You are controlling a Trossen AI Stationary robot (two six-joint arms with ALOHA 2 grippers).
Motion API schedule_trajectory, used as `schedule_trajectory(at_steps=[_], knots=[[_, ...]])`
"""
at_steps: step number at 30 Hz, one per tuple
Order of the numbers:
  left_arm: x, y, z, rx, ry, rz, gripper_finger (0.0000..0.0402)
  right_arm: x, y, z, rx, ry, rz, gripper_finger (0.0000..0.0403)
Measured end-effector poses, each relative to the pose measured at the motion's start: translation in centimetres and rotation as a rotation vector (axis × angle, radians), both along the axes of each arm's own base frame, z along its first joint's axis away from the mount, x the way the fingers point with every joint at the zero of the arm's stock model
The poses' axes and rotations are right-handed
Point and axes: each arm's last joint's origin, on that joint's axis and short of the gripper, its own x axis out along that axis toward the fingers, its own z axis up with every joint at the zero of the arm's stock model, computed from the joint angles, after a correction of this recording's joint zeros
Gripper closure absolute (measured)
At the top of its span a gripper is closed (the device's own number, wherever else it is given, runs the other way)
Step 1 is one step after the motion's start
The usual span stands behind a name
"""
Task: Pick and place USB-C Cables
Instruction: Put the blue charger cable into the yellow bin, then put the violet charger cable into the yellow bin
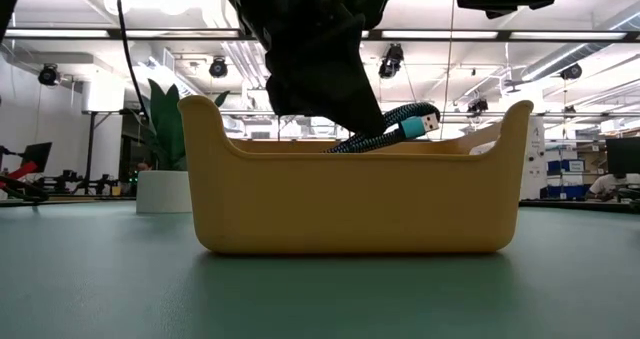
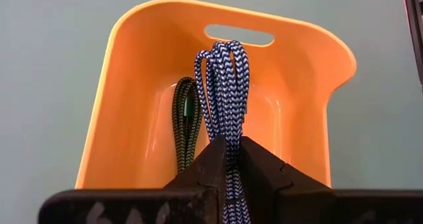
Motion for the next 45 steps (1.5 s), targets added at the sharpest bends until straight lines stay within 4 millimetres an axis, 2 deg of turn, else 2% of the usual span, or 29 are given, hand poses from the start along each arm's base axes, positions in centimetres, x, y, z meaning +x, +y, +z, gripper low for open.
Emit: schedule_trajectory(at_steps=[16, 28, 39, 42, 45], knots=[[0.0, 0.0, 0.0, -0.014, 0.002, 0.014, 0.0377, 0.0, 0.0, 0.0, 0.0, 0.0, 0.0, 0.0335], [0.1, 0.2, 0.0, -0.017, 0.003, 0.013, 0.0288, 0.0, 0.0, 0.0, 0.0, 0.0, 0.0, 0.0335], [0.1, 0.2, 0.0, 0.005, 0.0, -0.012, 0.0279, 0.0, 0.0, 0.0, 0.0, 0.0, 0.0, 0.0335], [-0.1, 0.4, 0.7, 0.036, -0.018, -0.049, 0.0279, 0.0, 0.0, 0.0, 0.0, 0.0, 0.0, 0.0335], [-0.5, 0.5, 2.2, 0.074, -0.062, -0.099, 0.0279, 0.0, 0.0, 0.0, 0.001, 0.0, 0.0, 0.0335]])
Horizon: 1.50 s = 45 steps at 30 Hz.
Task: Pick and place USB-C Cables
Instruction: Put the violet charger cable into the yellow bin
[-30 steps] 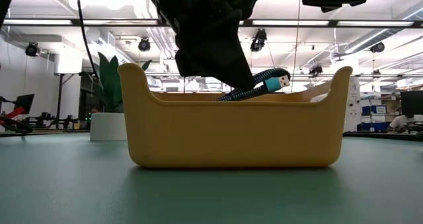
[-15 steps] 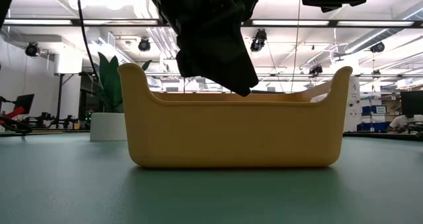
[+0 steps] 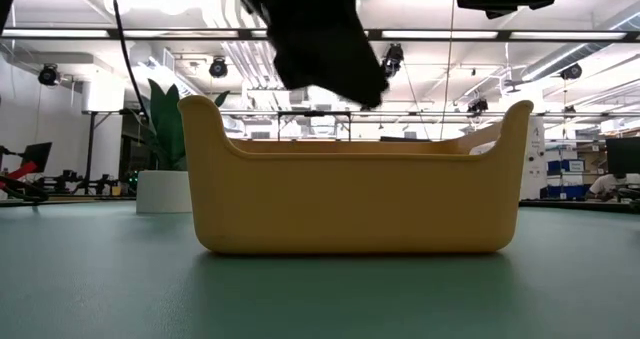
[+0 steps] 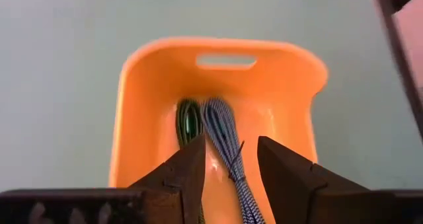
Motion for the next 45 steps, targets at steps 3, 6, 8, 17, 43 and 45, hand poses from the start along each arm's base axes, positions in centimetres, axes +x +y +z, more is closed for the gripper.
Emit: schedule_trajectory(at_steps=[3, 6, 8, 17, 43, 45], knots=[[-0.6, 0.2, 1.2, 0.046, -0.02, -0.048, 0.0279, 0.0, 0.0, 0.0, 0.003, 0.0, -0.001, 0.0335], [-1.2, 0.5, 2.5, 0.102, -0.046, -0.085, 0.0279, 0.0, 0.0, 0.0, 0.02, -0.001, -0.007, 0.0335], [-1.8, 0.6, 3.5, 0.141, -0.07, -0.125, 0.0279, 0.0, 0.0, 0.0, 0.034, -0.002, -0.011, 0.0335], [-7.0, 2.6, 6.0, 0.339, -0.218, -0.132, 0.0279, 0.6, 0.1, -0.4, 0.088, 0.016, -0.039, 0.0335], [-19.1, 7.9, 7.7, 0.66, -0.751, -0.002, 0.0279, 10.3, -3.5, 1.8, -0.079, 0.038, -0.301, 0.0335], [-19.5, 8.1, 7.7, 0.663, -0.755, 0.01, 0.0279, 11.3, -4.6, 2.3, -0.068, 0.077, -0.297, 0.0335]])
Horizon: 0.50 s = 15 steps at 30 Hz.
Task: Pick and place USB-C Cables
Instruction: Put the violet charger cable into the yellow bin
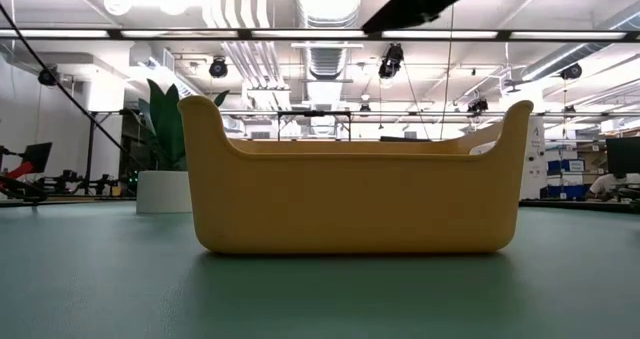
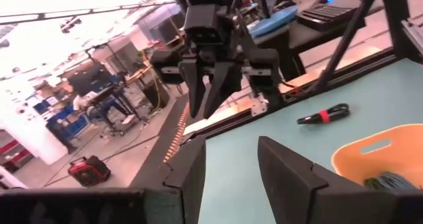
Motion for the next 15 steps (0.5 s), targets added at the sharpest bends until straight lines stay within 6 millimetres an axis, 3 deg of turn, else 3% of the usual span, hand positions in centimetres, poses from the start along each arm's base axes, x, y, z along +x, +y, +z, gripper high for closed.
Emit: schedule_trajectory(at_steps=[8, 15], knots=[[-0.5, 0.3, 0.3, -0.005, -0.018, 0.071, 0.0279, 4.2, -4.2, 1.5, 0.115, 0.113, 0.075, 0.0335], [-0.5, 0.4, 0.3, -0.005, -0.019, 0.103, 0.0279, 7.6, -7.7, 0.5, 0.181, 0.242, 0.085, 0.0335]])
